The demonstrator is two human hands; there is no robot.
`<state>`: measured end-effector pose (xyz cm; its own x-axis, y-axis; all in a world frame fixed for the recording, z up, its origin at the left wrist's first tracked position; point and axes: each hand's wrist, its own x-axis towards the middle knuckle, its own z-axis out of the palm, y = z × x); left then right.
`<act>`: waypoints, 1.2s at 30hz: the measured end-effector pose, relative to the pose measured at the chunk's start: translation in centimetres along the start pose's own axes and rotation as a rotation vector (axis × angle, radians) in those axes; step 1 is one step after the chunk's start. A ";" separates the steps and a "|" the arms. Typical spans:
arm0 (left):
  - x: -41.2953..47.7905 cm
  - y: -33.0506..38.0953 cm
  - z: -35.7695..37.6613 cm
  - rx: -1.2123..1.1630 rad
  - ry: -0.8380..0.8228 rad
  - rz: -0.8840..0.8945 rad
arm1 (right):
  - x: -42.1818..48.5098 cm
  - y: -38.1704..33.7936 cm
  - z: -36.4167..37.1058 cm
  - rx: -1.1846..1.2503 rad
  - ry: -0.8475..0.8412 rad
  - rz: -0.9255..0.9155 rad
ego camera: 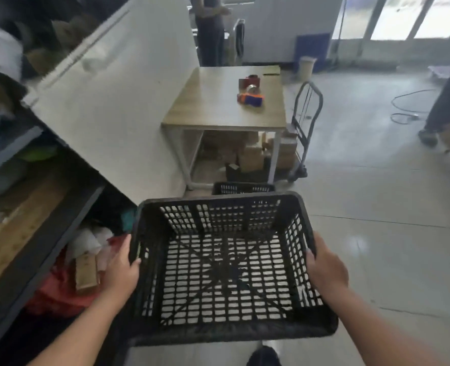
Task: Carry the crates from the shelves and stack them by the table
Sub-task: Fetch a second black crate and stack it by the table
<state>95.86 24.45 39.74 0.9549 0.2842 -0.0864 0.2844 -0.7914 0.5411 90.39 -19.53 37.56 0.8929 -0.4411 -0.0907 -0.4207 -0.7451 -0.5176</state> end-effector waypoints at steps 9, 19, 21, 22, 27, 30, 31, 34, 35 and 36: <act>23.6 11.8 10.5 0.055 -0.092 0.071 | 22.8 -0.7 3.5 0.014 -0.001 0.133; 46.8 14.8 27.4 0.050 -0.228 0.069 | 45.7 0.2 15.7 -0.045 -0.019 0.237; 50.0 15.0 31.3 0.057 -0.237 0.052 | 49.6 1.4 18.5 -0.051 -0.022 0.248; 51.4 15.2 33.0 0.058 -0.228 0.055 | 51.2 2.1 19.8 -0.057 -0.023 0.255; 56.8 15.3 40.2 0.060 -0.187 0.103 | 57.4 5.3 25.6 -0.084 -0.059 0.295; 58.8 14.8 43.5 0.089 -0.198 0.100 | 59.6 6.5 27.5 -0.077 -0.089 0.325; 59.3 14.6 44.2 0.092 -0.194 0.097 | 60.0 6.7 28.0 -0.070 -0.094 0.328; 60.2 14.1 46.2 0.084 -0.188 0.097 | 61.4 7.4 28.9 -0.064 -0.101 0.330; 60.4 14.0 46.6 0.087 -0.187 0.098 | 61.8 7.5 29.1 -0.061 -0.102 0.333; 60.7 14.0 46.9 0.088 -0.182 0.090 | 62.2 7.6 29.4 -0.058 -0.102 0.335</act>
<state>161.82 5.20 2.85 0.9742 0.1139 -0.1949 0.1958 -0.8559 0.4787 147.50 -37.94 2.97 0.7141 -0.6158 -0.3329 -0.6986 -0.5958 -0.3962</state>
